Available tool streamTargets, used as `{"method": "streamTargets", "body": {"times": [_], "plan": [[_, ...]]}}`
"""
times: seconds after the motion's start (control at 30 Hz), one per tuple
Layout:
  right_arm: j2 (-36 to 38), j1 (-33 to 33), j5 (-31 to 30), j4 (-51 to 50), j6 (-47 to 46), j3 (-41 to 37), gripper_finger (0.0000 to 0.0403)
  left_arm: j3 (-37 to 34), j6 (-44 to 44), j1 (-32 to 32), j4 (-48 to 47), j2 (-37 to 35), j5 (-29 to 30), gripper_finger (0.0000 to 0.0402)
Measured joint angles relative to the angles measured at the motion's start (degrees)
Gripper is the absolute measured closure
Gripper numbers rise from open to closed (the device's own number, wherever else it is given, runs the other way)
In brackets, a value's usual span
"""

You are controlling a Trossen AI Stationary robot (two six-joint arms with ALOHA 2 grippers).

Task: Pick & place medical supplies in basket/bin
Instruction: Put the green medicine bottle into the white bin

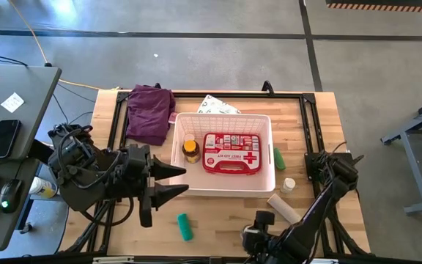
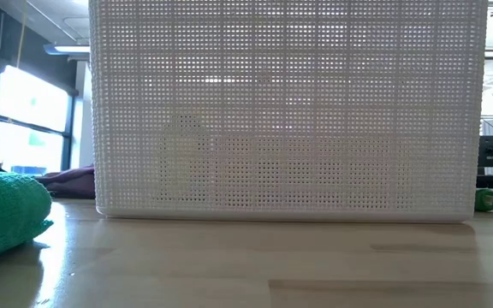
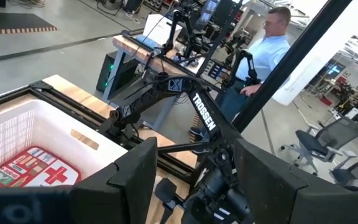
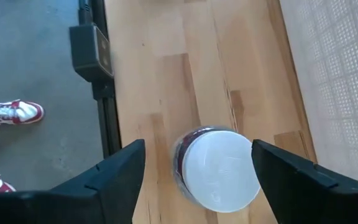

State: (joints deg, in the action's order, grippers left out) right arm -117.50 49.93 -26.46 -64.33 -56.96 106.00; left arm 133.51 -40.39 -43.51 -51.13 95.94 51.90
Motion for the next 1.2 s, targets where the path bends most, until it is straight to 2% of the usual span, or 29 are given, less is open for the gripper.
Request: {"method": "streamTargets", "body": {"times": [0.37,0.97,1.2], "plan": [[-1.17,0.00,-1.14,-4.38,-4.56,0.00,0.0121,0.00,0.68,0.00,-1.73,-0.02,-1.58,0.0156],[-2.44,0.31,-3.89,-5.75,-7.84,-0.10,0.0123,0.00,1.54,0.00,-3.00,-0.04,-4.41,0.0156],[-1.97,0.33,0.48,2.16,-13.65,-6.12,0.0124,0.00,1.54,0.00,-3.27,-0.04,-5.26,0.0156]]}}
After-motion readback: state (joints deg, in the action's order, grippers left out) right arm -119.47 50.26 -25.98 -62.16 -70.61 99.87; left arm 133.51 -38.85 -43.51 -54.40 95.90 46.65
